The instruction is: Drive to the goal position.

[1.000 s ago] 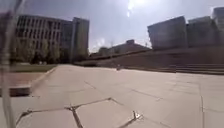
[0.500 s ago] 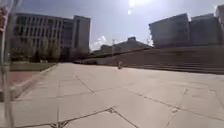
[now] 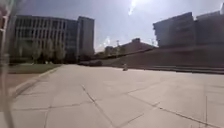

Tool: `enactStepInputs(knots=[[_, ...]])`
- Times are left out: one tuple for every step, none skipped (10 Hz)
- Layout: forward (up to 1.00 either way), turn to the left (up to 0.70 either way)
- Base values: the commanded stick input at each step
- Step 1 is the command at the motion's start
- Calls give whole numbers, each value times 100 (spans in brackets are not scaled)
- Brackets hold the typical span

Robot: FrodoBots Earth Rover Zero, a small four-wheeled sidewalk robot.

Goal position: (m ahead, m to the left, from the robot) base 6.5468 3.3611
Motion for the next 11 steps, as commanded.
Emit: enactStepInputs(knots=[[85,34],[85,10],[85,2],[85,0],[85,1],[85,1],[85,0],[85,0],[85,0],[85,0],[85,0]])
